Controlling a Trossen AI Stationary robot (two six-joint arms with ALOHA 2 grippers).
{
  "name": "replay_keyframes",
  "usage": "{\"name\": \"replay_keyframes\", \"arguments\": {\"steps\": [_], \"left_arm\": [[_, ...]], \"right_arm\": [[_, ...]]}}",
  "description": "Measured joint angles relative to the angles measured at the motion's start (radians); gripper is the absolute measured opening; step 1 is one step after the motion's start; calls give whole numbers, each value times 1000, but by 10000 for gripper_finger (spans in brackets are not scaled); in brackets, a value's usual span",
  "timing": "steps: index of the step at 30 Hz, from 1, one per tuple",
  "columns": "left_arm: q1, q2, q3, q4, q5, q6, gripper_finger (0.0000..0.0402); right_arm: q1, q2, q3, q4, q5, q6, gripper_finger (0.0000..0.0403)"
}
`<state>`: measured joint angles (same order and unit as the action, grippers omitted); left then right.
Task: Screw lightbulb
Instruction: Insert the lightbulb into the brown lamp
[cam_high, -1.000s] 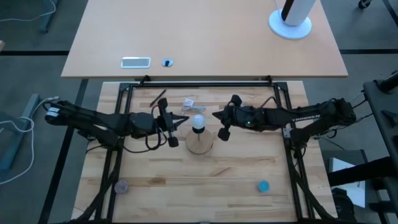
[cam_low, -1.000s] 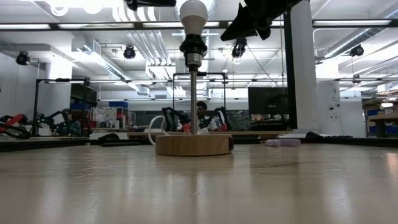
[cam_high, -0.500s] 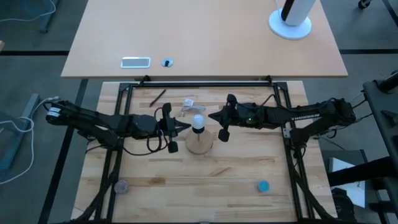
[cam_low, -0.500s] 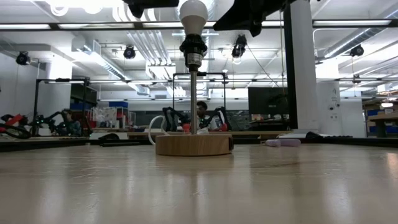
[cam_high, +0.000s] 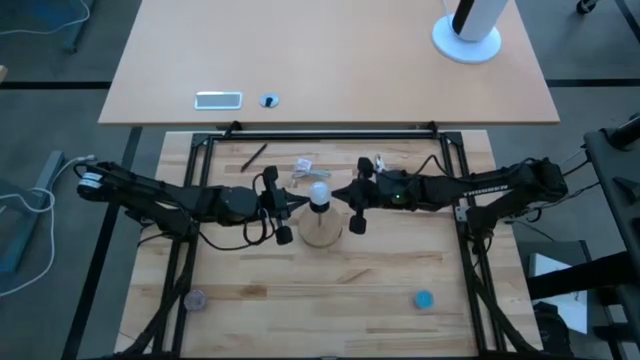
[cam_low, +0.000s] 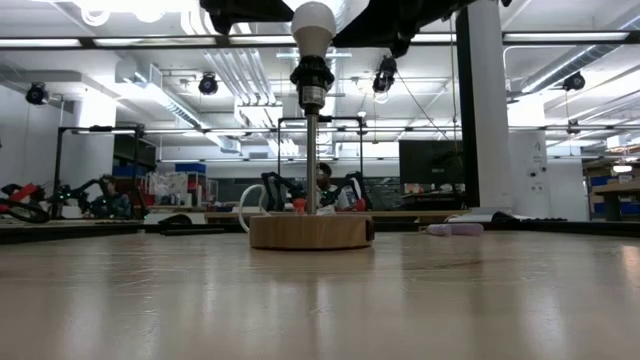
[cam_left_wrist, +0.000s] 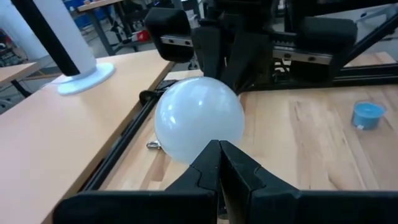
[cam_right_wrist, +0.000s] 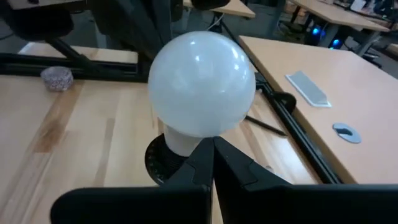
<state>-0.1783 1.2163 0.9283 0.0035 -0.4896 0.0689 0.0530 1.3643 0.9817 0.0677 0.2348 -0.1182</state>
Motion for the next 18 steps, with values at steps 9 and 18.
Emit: {"name": "replay_keyframes", "arguments": {"steps": [9, 18], "left_arm": [[-1, -1, 0, -15, -6, -28, 0], [-14, -2, 0, -39, -44, -53, 0]], "right_arm": [[35, 0, 8, -14, 10, -36, 0], [37, -3, 13, -45, 125, -2, 0]]}}
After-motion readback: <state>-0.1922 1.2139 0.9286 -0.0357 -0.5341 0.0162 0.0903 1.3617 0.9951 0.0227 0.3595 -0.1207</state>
